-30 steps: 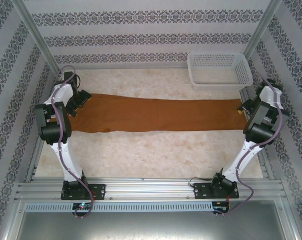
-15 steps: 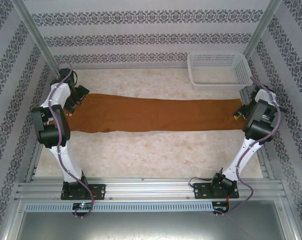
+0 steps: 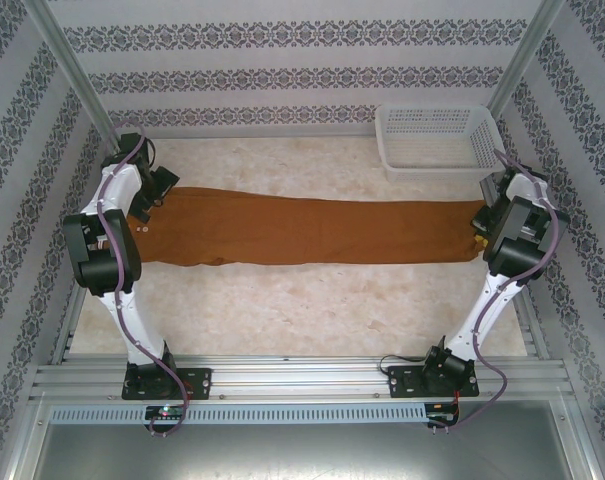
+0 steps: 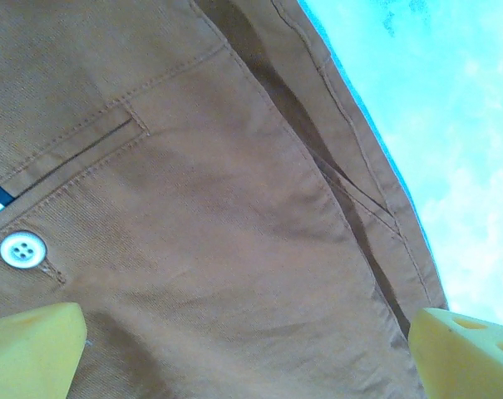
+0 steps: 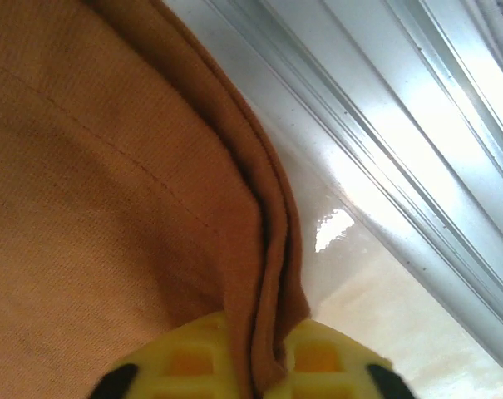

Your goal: Roll up the long pants

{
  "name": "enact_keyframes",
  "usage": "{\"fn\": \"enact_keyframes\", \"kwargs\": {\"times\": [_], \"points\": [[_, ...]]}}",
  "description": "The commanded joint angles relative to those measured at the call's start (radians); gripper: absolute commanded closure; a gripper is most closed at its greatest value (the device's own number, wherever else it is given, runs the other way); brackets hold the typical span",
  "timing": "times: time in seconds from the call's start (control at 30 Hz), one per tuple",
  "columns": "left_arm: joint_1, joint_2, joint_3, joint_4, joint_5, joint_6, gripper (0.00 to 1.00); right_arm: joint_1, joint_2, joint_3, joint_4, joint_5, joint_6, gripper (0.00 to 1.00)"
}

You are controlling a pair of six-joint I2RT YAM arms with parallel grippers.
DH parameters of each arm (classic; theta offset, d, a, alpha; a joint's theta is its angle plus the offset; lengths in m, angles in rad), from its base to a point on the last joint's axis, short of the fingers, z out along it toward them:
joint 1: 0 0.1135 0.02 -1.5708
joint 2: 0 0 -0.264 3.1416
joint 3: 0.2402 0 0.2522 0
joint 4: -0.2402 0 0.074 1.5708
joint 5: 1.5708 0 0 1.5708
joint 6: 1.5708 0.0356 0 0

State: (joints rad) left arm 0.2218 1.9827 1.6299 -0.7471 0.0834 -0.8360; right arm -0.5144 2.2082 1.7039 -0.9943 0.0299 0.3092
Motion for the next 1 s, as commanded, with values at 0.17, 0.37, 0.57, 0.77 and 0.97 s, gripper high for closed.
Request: {"fn": "enact_keyframes", "kwargs": {"times": [0.17,0.37,0.57,0.77,0.97], "points": [[-0.016,-0.024,0.039,-0.019,0.012,-0.011,0.0,-0.021,-0.015,-0.059,-0.016,0.161,0.042,1.0],[-0.016,-0.046,0.064,-0.04,0.018,0.002,0.0,-0.042,-0.204,0.037,-0.094,0.297,0.072,1.0],[-0.016,-0.095,0.035,-0.032,0.029,0.005,0.0,0.0,-0.402,0.084,-0.109,0.252,0.072,1.0],[-0.016,-0.144,0.015,-0.035,0.027,0.012,0.0,0.239,-0.543,0.116,-0.114,0.026,0.133,1.0],[-0.016,-0.181,0.005,-0.039,0.036,0.01,0.0,0.593,-0.547,0.152,0.052,-0.182,0.355,1.0]]}}
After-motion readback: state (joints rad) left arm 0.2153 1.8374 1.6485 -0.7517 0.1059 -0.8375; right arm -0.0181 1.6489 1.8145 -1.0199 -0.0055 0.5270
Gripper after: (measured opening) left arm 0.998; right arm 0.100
